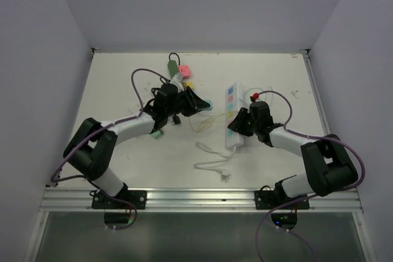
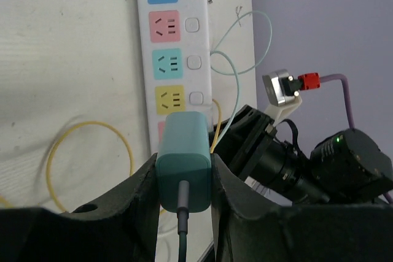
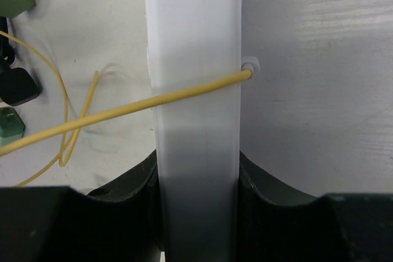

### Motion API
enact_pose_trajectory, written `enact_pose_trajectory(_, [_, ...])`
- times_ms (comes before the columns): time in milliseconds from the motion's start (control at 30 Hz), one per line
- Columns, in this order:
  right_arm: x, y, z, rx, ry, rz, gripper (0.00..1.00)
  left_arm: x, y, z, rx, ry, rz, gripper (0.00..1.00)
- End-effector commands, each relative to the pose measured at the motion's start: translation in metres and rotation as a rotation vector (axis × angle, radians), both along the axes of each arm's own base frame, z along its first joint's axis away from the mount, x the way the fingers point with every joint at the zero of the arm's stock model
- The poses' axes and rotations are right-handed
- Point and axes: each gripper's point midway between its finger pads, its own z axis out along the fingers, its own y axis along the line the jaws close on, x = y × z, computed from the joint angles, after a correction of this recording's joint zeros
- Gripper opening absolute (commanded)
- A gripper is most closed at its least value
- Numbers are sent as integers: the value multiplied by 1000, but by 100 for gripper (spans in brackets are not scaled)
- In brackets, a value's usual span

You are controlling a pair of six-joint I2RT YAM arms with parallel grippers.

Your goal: Pull the plug off the socket

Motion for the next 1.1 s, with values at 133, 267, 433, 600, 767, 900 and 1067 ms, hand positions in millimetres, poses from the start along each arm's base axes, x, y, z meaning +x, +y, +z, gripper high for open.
enact_pose_trajectory(133, [-28, -24, -34, -59, 142, -21, 0, -38, 95, -15, 184, -31, 116, 0])
enact_pose_trajectory(267, [-23, -20, -34, -2, 142, -21, 0, -57, 142, -43, 242, 26, 215, 0])
enact_pose_trajectory(433, [-12, -20, -32, 50, 137, -33, 0, -77, 185, -76, 313, 95, 326, 0])
enact_pose_trajectory(600, [0, -22, -25, 73, 115, -40, 0, -84, 224, -101, 362, 171, 427, 0])
enact_pose_trajectory(767, [9, -25, -22, 86, 114, -58, 0, -85, 248, -116, 398, 227, 485, 0])
enact_pose_trajectory(900, [13, -34, -23, 101, 124, -98, 0, -75, 267, -117, 398, 234, 549, 0])
enact_pose_trajectory(1067, [19, -49, -19, 107, 130, -155, 0, -64, 298, -115, 389, 259, 662, 0])
